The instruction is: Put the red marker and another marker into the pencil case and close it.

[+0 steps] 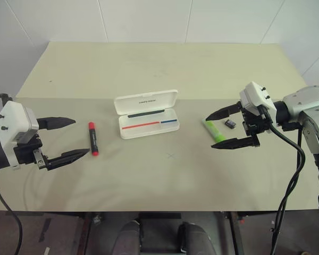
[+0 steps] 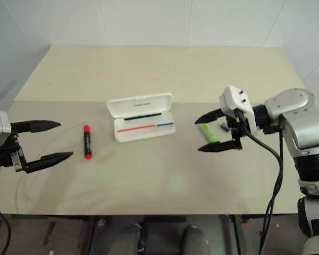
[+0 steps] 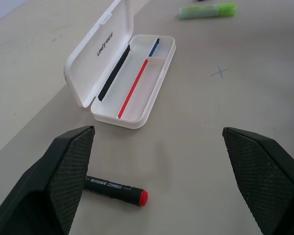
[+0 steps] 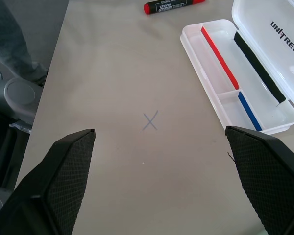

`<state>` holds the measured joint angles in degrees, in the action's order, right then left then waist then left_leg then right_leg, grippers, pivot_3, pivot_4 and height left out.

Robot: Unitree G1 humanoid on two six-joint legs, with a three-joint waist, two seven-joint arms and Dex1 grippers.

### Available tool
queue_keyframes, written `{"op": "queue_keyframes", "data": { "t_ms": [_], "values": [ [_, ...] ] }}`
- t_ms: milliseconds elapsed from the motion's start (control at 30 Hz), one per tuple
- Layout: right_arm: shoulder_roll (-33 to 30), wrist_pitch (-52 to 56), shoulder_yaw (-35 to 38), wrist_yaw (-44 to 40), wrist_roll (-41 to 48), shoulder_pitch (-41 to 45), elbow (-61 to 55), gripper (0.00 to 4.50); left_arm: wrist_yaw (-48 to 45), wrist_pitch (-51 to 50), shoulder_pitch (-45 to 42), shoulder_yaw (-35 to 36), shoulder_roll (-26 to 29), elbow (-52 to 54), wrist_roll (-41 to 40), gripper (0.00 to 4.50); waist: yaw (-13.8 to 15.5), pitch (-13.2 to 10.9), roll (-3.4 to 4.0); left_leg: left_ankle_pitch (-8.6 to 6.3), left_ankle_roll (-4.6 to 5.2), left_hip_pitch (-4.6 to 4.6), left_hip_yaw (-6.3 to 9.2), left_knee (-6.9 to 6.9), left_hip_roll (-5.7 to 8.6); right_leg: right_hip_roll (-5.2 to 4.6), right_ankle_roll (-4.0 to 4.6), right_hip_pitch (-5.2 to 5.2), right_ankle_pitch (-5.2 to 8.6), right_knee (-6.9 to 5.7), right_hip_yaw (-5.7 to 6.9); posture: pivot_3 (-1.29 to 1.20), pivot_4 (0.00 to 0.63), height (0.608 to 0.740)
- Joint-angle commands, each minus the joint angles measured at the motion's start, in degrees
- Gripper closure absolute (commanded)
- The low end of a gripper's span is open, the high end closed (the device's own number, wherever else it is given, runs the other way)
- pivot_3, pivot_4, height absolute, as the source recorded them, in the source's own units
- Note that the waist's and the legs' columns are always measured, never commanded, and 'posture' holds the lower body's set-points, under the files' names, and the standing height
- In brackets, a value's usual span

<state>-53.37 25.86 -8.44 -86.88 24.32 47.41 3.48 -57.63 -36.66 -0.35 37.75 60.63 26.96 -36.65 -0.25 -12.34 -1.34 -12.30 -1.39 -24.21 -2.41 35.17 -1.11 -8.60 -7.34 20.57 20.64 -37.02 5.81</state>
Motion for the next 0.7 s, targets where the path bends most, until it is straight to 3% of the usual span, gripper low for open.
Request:
{"op": "queue_keyframes", "data": {
  "t_ms": [33, 367, 533, 700],
  "values": [
    [-0.64, -1.62, 2.50, -0.01, -0.18, -0.09, -1.34, 0.00, 0.35, 0.52, 0.23, 1.56, -0.09, 1.11, -0.23, 0.03, 0.00, 0.00, 0.00, 0.00, 0.00, 0.00, 0.00, 0.00, 0.00, 0.00, 0.00, 0.00, 0.00, 0.00, 0.00, 0.00, 0.150, 0.740],
    [0.17, -2.32, 1.99, -0.32, -1.08, 0.98, 0.39, 0.00, 1.57, 2.22, -0.07, -2.96, 0.21, 0.48, 2.81, 0.03, 0.01, 0.00, 0.00, -0.01, 0.00, 0.00, -0.03, 0.00, -0.01, 0.01, 0.00, 0.02, 0.00, 0.01, -0.02, 0.00, 0.150, 0.740],
    [1.01, -2.81, 1.77, -0.09, -1.69, 1.76, 1.39, 0.00, 7.27, 5.20, -8.62, -18.60, -2.83, -0.06, 8.91, 0.03, 0.24, 0.01, -0.01, -0.01, 0.00, 0.02, -0.03, 0.07, 0.00, 0.01, 0.01, -0.01, -0.01, 0.02, -0.04, 0.00, 0.150, 0.740],
    [1.11, -1.40, 2.89, -0.02, -0.25, 1.00, -0.57, 0.00, 5.68, 6.54, -20.69, -32.61, -6.12, -7.68, 13.62, 0.03, 0.36, 0.02, -0.03, -0.01, 0.02, -0.04, -0.04, 0.11, 0.00, 0.04, 0.01, -0.01, -0.04, -0.14, -0.03, 0.00, 0.150, 0.740]
  ]
}}
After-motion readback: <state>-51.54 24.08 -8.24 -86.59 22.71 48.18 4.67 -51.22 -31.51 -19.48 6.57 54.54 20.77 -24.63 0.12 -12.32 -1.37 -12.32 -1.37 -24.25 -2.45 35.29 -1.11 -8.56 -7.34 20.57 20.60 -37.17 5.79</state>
